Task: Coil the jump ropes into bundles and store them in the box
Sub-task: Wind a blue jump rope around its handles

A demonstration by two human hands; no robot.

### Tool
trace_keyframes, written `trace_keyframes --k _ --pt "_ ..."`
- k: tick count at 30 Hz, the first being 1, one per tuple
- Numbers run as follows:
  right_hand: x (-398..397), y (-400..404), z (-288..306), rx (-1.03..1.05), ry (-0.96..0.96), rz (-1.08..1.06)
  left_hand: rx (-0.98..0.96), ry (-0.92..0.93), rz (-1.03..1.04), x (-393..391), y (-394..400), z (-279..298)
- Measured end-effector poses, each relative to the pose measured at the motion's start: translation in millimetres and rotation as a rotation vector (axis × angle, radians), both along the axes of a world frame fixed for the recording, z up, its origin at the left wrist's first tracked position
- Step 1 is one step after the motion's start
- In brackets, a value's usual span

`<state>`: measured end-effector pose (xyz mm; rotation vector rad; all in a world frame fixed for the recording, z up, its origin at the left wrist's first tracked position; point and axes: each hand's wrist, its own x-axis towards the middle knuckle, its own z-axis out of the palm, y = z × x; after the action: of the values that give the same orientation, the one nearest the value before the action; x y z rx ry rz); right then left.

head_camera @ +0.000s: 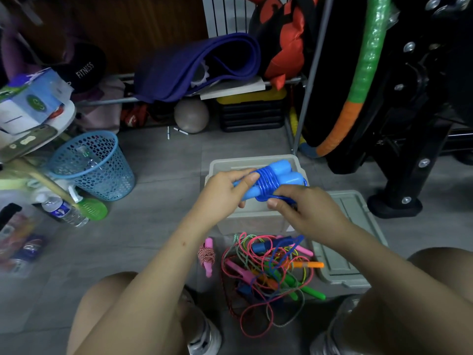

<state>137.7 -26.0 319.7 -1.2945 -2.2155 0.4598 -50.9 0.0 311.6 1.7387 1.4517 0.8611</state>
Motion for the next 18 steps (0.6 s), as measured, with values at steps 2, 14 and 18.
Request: trace_keyframes --k 2,14,18 --pt "3.0 2.8 4.4 0.084 -0.046 0.033 -0.005 0.064 -0.035 2.9 -3.0 -0.4" --pt "18.1 39.2 18.2 -0.392 0.358 0.135 -0.172 0.05 -0.255 24.2 -30.2 16.4" --pt "26.3 48.6 15.0 -0.668 0.441 0.254 -0.203 -0.041 -0.275 25.1 -31.3 19.0"
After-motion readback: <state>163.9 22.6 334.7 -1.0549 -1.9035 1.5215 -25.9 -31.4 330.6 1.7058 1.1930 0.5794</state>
